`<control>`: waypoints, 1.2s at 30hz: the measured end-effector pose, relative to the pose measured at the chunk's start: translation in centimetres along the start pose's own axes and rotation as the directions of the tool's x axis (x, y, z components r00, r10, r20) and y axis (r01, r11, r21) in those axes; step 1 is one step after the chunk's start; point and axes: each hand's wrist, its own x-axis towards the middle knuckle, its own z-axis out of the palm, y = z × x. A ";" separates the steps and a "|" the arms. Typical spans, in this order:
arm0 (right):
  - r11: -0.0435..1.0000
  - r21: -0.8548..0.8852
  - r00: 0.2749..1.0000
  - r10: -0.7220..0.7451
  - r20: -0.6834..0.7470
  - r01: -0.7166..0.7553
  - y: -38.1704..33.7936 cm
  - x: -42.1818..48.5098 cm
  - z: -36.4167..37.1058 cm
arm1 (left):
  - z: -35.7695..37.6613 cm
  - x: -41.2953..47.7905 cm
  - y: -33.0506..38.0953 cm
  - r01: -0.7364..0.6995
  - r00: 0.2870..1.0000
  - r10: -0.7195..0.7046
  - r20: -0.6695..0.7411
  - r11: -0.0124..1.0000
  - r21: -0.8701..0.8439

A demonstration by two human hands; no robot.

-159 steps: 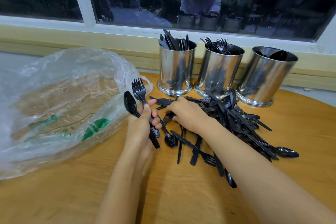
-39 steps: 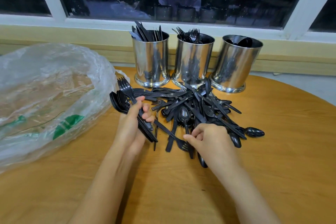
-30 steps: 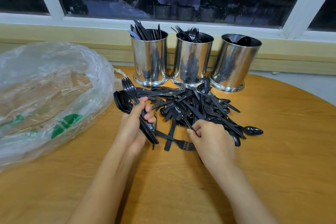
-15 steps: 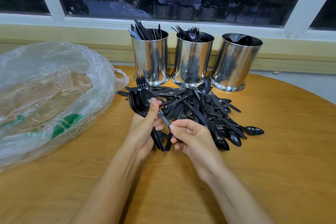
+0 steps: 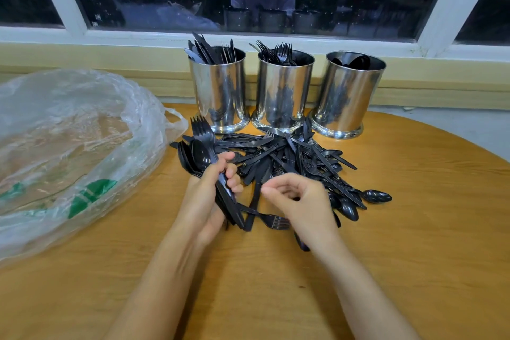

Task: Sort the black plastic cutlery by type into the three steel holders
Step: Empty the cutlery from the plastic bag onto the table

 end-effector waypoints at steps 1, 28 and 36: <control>0.995 -0.099 0.997 -0.033 -0.075 0.026 0.4 0.5 -0.6 | -0.1 0.1 0.1 0.001 1.000 -0.001 -0.007 1.000 -0.003; 0.988 0.022 0.890 -0.129 -0.437 0.154 1.6 4.3 -4.7 | -0.8 0.1 0.4 0.037 0.999 -0.036 -0.015 0.997 0.075; 0.931 0.161 0.887 -0.246 -0.390 0.328 -3.2 5.4 -6.3 | -1.4 0.2 1.1 -0.024 0.997 0.028 -0.070 0.997 0.068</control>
